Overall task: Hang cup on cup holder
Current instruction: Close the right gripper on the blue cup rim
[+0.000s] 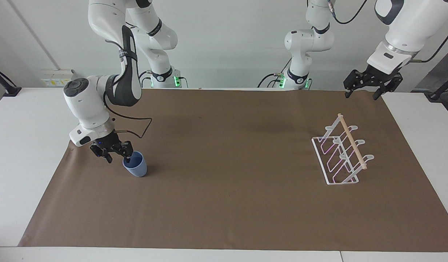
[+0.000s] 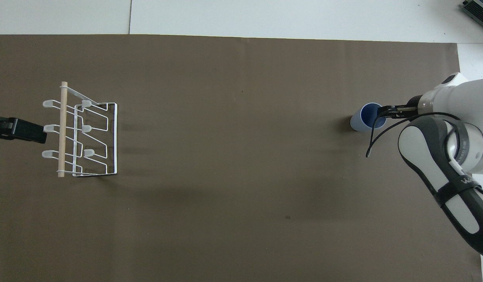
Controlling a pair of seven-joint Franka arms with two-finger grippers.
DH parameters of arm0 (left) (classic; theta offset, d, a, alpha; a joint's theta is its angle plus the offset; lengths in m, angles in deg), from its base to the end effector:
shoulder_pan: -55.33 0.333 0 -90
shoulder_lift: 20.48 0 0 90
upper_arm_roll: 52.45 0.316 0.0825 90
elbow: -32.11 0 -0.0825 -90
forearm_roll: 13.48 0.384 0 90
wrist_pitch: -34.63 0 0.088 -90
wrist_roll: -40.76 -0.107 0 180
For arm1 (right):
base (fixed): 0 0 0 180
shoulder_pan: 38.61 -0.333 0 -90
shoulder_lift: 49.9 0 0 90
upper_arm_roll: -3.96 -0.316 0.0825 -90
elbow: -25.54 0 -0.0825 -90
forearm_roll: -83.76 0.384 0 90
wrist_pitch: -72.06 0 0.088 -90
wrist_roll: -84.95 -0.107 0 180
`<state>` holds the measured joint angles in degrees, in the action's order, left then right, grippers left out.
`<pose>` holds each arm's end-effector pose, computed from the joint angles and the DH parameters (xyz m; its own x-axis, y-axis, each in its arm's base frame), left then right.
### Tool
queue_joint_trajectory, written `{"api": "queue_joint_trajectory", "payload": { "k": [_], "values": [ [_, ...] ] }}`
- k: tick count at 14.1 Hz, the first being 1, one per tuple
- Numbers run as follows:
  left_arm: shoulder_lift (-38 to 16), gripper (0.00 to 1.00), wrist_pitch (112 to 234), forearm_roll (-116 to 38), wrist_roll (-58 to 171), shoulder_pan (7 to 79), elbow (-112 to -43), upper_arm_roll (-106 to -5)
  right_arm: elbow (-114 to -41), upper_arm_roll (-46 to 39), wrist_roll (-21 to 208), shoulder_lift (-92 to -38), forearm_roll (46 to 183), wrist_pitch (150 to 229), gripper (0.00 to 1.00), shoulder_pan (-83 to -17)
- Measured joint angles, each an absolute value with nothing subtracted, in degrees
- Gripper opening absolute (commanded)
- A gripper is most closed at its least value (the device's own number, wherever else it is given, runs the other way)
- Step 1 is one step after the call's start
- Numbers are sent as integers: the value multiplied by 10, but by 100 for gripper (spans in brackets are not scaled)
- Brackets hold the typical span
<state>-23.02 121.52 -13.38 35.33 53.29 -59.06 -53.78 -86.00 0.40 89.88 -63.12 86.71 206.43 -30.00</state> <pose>0.5341 -0.0316 0.6344 0.9878 -0.1528 -0.0305 -0.1529 -0.9882 0.0001 0.6172 -0.0555 0.3801 0.9845 -0.0409 0.1703 -0.0342 -0.9985 -0.0420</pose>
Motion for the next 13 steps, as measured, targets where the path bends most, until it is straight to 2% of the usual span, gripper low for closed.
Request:
{"api": "queue_joint_trajectory", "payload": {
  "k": [5,8,11,13],
  "values": [
    [-230,100,1215,-134,353,533,-591,-538,-866,3,880,-631,867,2066,74,-306],
    [-230,100,1215,-134,353,533,-591,-538,-874,3,878,-631,867,2074,70,-308],
    [-230,100,1215,-134,353,533,-591,-538,-875,3,878,-631,867,2074,53,-308],
    [-230,100,1215,-134,353,533,-591,-538,-875,3,878,-631,867,2074,37,-308]
  ]
}}
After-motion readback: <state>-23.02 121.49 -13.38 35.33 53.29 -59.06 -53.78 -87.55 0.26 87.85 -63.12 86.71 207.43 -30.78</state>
